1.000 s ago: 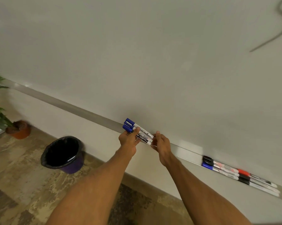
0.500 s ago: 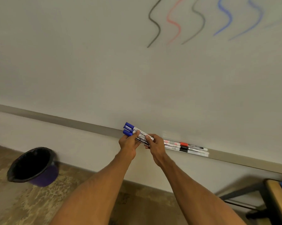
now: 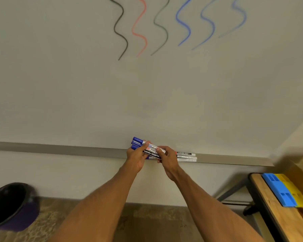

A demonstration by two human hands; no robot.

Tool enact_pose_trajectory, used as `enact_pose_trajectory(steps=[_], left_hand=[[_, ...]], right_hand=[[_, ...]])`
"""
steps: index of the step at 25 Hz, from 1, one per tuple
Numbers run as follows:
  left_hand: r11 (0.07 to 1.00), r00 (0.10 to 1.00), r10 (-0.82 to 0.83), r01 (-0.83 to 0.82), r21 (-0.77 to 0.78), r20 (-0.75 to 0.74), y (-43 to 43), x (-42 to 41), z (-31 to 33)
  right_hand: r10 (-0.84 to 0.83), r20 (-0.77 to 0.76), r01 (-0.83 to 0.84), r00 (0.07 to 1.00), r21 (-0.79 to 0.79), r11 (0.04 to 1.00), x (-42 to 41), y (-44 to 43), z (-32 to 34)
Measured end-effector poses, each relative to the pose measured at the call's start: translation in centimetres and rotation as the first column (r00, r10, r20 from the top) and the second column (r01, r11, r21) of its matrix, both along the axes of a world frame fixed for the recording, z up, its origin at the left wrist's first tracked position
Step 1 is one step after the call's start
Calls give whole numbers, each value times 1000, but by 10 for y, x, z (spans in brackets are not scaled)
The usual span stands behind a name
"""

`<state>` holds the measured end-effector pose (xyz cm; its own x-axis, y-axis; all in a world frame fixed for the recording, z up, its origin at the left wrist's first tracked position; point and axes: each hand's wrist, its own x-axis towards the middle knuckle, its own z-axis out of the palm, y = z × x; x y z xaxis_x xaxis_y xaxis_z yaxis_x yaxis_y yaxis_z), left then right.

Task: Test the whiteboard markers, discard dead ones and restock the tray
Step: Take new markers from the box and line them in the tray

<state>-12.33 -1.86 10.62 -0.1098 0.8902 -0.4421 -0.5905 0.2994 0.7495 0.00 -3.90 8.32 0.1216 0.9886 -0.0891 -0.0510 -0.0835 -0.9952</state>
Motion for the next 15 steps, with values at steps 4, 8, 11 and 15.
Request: enact_pose_trajectory(steps=[4,8,11,15], left_hand=[[999,1000,10,-11,-45,-10,13,17,-3],[998,1000,-1,2,-58,23,20,32,-10],[995,998,-55,58,-85,34,20,45,-12],[993,996,-93,93,-72,0,22,66,-9]], right_hand=[[-157,-199,149,967,-54,987,-2,5,4],[-256,-257,250,932,-55,967,3,9,2],[-293,-241,290,925,-47,956,17,7,-4],[-287,-221,286,932,-38,957,48,4,-9]])
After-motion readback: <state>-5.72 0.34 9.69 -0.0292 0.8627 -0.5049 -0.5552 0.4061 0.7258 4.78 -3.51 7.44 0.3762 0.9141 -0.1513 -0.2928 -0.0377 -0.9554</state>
